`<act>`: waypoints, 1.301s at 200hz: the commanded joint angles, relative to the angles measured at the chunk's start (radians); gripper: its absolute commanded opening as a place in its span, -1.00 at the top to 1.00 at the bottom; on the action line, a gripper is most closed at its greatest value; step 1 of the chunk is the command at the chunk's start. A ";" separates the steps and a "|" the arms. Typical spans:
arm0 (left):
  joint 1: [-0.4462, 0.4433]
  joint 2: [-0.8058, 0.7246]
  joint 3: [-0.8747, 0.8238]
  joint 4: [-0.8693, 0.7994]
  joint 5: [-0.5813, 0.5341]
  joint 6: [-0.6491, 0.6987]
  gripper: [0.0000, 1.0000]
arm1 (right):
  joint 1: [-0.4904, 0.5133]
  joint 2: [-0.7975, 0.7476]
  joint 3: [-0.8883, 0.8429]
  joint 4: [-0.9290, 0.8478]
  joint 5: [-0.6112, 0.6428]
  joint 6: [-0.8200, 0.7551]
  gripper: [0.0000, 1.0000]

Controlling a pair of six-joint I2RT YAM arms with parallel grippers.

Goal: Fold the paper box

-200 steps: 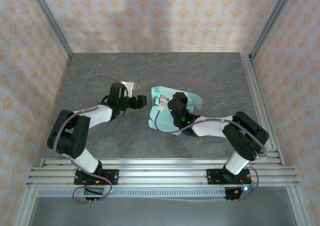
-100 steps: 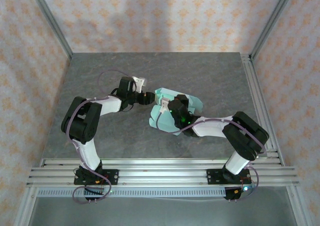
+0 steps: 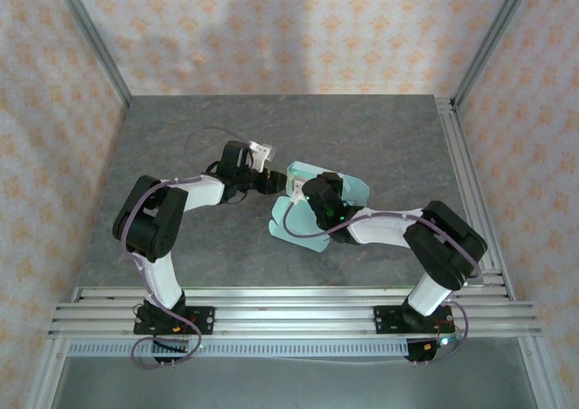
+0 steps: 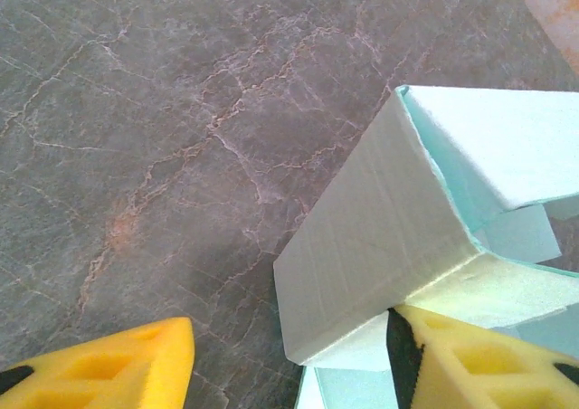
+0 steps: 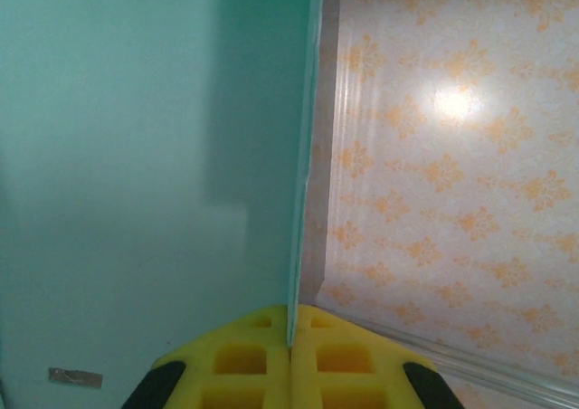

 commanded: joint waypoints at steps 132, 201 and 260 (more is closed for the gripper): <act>-0.023 0.003 -0.014 0.040 0.061 0.041 -0.24 | -0.014 0.002 0.039 -0.137 -0.047 0.075 1.00; -0.036 -0.005 -0.007 0.018 0.084 0.051 -0.25 | -0.015 0.007 0.040 -0.150 -0.046 0.084 1.00; -0.048 0.014 0.012 -0.030 0.052 0.083 -0.24 | -0.017 -0.010 0.032 -0.138 -0.076 0.087 1.00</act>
